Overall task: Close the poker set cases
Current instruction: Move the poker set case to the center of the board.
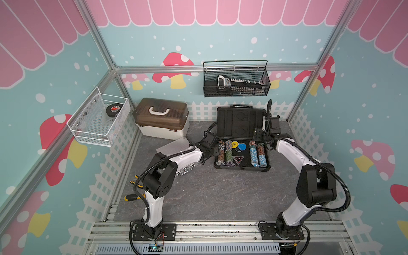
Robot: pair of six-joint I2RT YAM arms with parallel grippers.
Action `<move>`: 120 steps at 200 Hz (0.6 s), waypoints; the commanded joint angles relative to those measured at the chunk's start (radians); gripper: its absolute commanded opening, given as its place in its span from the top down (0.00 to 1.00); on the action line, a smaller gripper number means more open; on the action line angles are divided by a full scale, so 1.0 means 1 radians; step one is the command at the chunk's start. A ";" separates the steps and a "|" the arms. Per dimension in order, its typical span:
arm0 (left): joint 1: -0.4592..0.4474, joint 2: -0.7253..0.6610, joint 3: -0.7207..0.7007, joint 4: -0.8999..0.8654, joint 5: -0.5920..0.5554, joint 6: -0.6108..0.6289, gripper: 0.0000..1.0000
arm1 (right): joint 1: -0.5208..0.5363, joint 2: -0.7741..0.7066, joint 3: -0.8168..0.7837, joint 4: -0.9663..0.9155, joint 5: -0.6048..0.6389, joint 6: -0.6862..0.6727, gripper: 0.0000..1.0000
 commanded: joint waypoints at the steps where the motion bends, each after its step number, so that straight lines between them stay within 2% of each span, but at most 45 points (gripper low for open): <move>1: -0.007 0.038 0.020 -0.007 -0.010 -0.019 0.39 | -0.018 0.031 0.051 -0.017 -0.031 0.008 0.19; 35: -0.006 0.085 0.037 0.003 0.010 -0.029 0.44 | -0.030 0.056 0.077 -0.017 -0.055 -0.001 0.19; 50: -0.008 0.107 0.052 0.003 0.018 -0.030 0.50 | -0.036 0.067 0.085 -0.017 -0.062 -0.001 0.19; 120: -0.013 0.122 0.039 -0.001 0.032 -0.016 0.98 | -0.063 0.119 0.139 -0.016 -0.077 -0.001 0.19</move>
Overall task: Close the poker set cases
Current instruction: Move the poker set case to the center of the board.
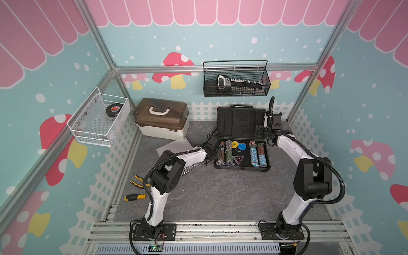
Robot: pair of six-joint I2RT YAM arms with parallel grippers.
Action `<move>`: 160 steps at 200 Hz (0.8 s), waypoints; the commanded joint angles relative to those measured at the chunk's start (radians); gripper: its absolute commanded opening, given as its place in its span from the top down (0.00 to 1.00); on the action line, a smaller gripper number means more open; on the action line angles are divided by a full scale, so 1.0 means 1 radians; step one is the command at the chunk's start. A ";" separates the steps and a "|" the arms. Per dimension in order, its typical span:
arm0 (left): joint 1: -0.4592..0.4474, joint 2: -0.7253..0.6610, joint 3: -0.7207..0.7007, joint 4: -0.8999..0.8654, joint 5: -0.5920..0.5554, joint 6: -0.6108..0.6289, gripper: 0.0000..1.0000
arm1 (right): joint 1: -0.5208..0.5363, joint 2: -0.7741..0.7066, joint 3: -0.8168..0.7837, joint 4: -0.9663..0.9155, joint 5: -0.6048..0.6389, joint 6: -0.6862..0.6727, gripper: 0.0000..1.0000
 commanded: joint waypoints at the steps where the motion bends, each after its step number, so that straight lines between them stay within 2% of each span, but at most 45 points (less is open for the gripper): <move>1: 0.001 0.010 -0.013 -0.015 -0.001 -0.019 0.99 | -0.017 0.027 0.050 -0.001 -0.012 -0.001 0.19; 142: -0.008 -0.099 -0.257 0.048 0.053 0.060 1.00 | -0.081 0.105 0.181 -0.004 -0.025 -0.061 0.20; 160: -0.008 -0.115 -0.281 0.052 0.060 0.065 1.00 | -0.081 0.151 0.197 -0.004 -0.035 -0.062 0.20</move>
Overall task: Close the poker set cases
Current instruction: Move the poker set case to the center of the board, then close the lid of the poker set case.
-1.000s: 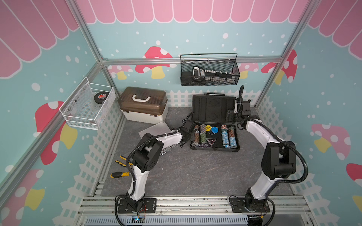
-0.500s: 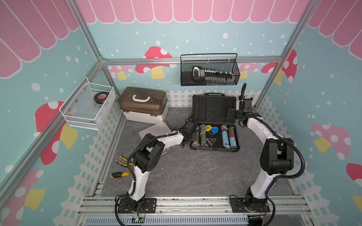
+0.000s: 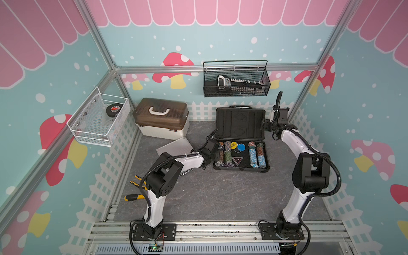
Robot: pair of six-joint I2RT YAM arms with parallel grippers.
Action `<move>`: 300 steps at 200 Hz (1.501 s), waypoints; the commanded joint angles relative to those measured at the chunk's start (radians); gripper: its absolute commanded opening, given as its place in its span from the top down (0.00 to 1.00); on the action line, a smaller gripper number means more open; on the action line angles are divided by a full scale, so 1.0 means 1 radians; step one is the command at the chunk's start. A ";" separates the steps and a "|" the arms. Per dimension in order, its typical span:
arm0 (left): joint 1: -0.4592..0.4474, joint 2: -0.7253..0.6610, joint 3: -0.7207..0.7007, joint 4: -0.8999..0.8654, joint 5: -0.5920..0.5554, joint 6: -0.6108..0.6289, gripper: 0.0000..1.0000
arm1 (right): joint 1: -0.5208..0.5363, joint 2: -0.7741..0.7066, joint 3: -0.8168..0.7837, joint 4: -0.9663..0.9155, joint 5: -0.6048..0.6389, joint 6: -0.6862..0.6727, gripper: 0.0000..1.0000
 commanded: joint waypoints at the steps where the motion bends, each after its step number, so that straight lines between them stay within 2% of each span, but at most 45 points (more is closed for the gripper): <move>1: 0.001 -0.020 -0.077 -0.150 0.080 0.013 1.00 | -0.002 0.045 0.041 -0.005 -0.022 -0.015 0.20; 95: -0.001 -0.105 -0.181 -0.130 0.090 0.044 1.00 | -0.009 0.077 0.069 -0.009 -0.039 -0.042 0.20; 154: -0.007 -0.120 -0.204 -0.125 0.100 0.055 1.00 | -0.035 0.158 0.142 -0.003 -0.137 -0.015 0.23; 219: -0.039 -0.130 -0.204 -0.149 0.094 0.064 1.00 | -0.040 0.252 0.219 0.043 -0.227 0.000 0.32; 300: -0.050 -0.120 -0.206 -0.150 0.105 0.063 1.00 | -0.040 0.381 0.384 0.017 -0.240 0.022 0.53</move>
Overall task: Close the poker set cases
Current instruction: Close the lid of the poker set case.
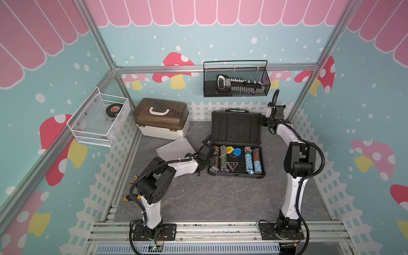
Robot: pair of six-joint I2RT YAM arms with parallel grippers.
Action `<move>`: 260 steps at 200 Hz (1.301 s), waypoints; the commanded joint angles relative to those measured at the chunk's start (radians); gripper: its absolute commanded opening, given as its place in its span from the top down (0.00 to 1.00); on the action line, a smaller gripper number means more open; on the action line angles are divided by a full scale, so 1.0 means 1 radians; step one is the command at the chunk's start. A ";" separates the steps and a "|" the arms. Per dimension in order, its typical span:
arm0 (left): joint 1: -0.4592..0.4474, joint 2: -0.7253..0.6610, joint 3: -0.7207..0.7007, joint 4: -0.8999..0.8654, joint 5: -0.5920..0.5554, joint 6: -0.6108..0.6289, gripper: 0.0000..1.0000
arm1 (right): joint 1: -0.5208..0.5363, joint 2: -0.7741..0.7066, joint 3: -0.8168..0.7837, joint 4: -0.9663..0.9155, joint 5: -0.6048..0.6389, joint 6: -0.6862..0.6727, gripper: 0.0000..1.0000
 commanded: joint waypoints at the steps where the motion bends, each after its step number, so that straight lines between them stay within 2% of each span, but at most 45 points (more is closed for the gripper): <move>1: -0.045 0.002 -0.044 -0.161 0.123 0.024 1.00 | -0.004 0.051 0.062 -0.014 -0.016 0.005 0.53; 27: -0.045 0.001 -0.047 -0.160 0.126 0.024 1.00 | -0.003 0.078 0.083 -0.017 -0.025 0.005 0.66; 53: -0.045 -0.001 -0.048 -0.159 0.121 0.024 1.00 | -0.003 0.082 0.083 -0.007 -0.052 0.003 0.88; 73: -0.046 0.006 -0.044 -0.157 0.116 0.022 1.00 | -0.004 0.068 0.066 0.008 -0.072 -0.002 1.00; 101: -0.046 0.019 -0.039 -0.144 0.113 0.014 1.00 | -0.004 0.001 -0.005 0.041 -0.087 -0.025 1.00; 179: -0.037 0.040 0.007 -0.139 0.102 0.008 1.00 | -0.004 -0.299 -0.357 0.163 -0.145 -0.106 1.00; 233: -0.024 0.028 0.021 -0.126 0.086 0.000 1.00 | 0.001 -0.570 -0.664 0.268 -0.087 -0.061 1.00; 260: -0.020 0.029 0.026 -0.113 0.071 -0.005 1.00 | 0.022 -0.710 -0.775 0.247 -0.038 -0.074 1.00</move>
